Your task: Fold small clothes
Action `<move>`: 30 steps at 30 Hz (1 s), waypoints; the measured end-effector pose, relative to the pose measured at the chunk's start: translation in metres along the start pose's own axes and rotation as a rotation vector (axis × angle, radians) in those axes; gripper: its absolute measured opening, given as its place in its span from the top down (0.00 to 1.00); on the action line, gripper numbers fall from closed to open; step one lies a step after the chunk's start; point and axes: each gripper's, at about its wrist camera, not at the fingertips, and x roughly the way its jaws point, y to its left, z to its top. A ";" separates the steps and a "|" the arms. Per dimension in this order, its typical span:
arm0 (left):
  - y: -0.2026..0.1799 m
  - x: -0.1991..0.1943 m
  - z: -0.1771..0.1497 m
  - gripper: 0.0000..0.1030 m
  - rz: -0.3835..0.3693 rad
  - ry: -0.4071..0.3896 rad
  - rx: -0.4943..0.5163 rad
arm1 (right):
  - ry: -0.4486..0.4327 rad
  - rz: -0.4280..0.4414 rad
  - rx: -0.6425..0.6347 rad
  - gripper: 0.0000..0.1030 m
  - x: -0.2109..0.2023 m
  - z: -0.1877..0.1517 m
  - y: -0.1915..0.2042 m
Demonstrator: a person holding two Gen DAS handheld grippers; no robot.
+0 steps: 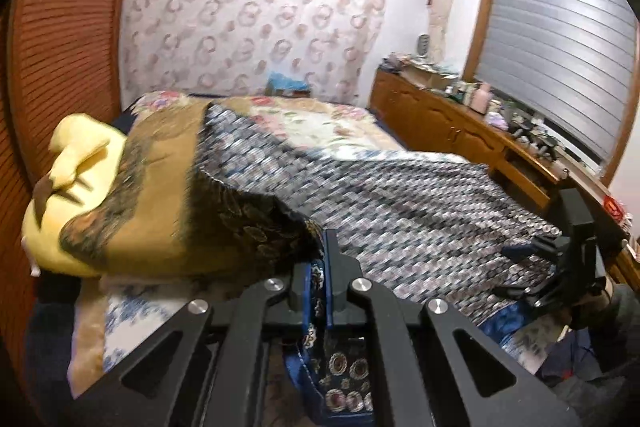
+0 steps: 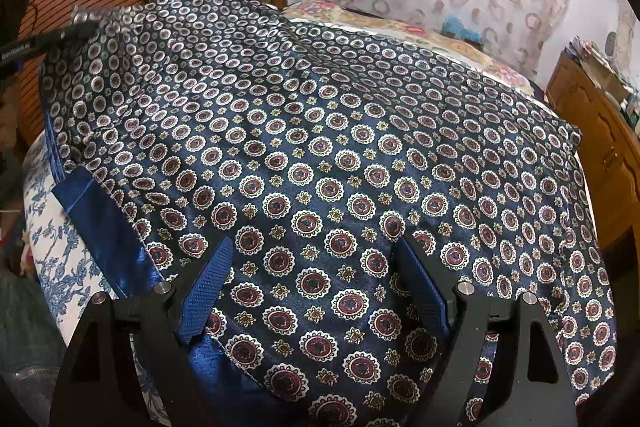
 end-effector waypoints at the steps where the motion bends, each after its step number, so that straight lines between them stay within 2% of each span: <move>1: -0.007 0.002 0.005 0.98 -0.013 -0.003 0.015 | -0.005 -0.002 0.006 0.18 -0.001 0.000 -0.001; 9: -0.053 0.016 0.036 0.98 -0.100 -0.025 0.102 | -0.091 -0.063 0.062 0.18 -0.027 -0.004 -0.018; 13: -0.075 0.028 0.053 0.98 -0.186 -0.026 0.118 | -0.131 -0.096 0.096 0.18 -0.047 -0.008 -0.034; 19: -0.109 0.046 0.071 0.98 -0.252 -0.011 0.162 | -0.187 -0.146 0.145 0.18 -0.075 -0.017 -0.058; 30: -0.183 0.061 0.097 0.97 -0.370 -0.007 0.260 | -0.210 -0.215 0.223 0.18 -0.102 -0.040 -0.095</move>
